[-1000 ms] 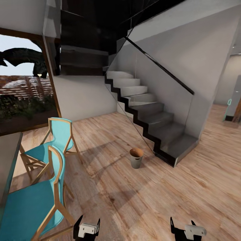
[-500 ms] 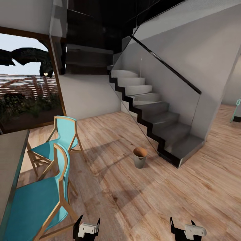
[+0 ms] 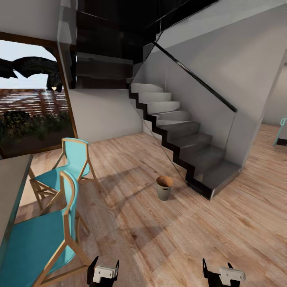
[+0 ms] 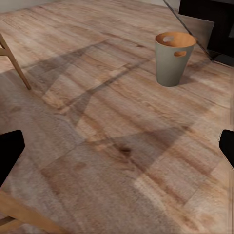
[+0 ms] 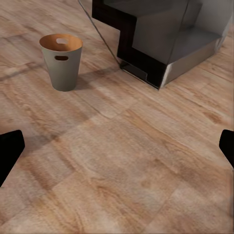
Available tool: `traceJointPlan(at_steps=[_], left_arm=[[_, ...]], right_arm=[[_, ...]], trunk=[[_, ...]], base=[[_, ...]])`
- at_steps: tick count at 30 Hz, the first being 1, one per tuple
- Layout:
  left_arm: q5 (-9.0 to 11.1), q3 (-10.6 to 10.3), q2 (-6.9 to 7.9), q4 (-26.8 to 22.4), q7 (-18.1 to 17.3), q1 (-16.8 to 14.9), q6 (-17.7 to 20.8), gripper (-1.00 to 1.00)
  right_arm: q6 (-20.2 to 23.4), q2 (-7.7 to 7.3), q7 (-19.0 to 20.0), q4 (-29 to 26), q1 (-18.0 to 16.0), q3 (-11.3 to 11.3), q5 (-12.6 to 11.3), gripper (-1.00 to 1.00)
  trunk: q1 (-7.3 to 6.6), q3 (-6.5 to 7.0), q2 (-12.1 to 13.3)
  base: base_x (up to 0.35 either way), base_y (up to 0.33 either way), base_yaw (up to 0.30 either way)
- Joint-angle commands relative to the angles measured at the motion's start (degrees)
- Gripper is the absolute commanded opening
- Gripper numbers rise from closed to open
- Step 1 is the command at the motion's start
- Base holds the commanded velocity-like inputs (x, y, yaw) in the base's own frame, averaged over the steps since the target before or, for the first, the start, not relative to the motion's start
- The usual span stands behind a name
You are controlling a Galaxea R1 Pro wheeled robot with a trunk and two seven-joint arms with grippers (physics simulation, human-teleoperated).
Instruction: Put the three can of soda from the living room inside the tash can in the kitchen.
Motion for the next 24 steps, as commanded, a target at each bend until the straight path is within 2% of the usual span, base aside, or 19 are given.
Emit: traceJointPlan(at_steps=[1, 16, 24], left_arm=[[0.00, 0.00, 0.00, 0.00, 0.00, 0.00, 0.00, 1.00], [0.01, -0.06, 0.01, 0.00, 0.00, 0.00, -0.03, 1.00], [0.02, -0.08, 0.08, 0.00, 0.00, 0.00, -0.16, 1.00]], right_arm=[[0.00, 0.00, 0.00, 0.00, 0.00, 0.00, 0.01, 1.00], [0.00, 0.00, 0.00, 0.00, 0.00, 0.04, 0.02, 1.00], [0.00, 0.00, 0.00, 0.00, 0.00, 0.04, 0.05, 1.00]], trunk=[[0.00, 0.00, 0.00], [0.00, 0.00, 0.00], [0.00, 0.00, 0.00]], base=[[0.000, -0.259, 0.000], [0.000, -0.307, 0.008], [0.000, -0.134, 0.192]])
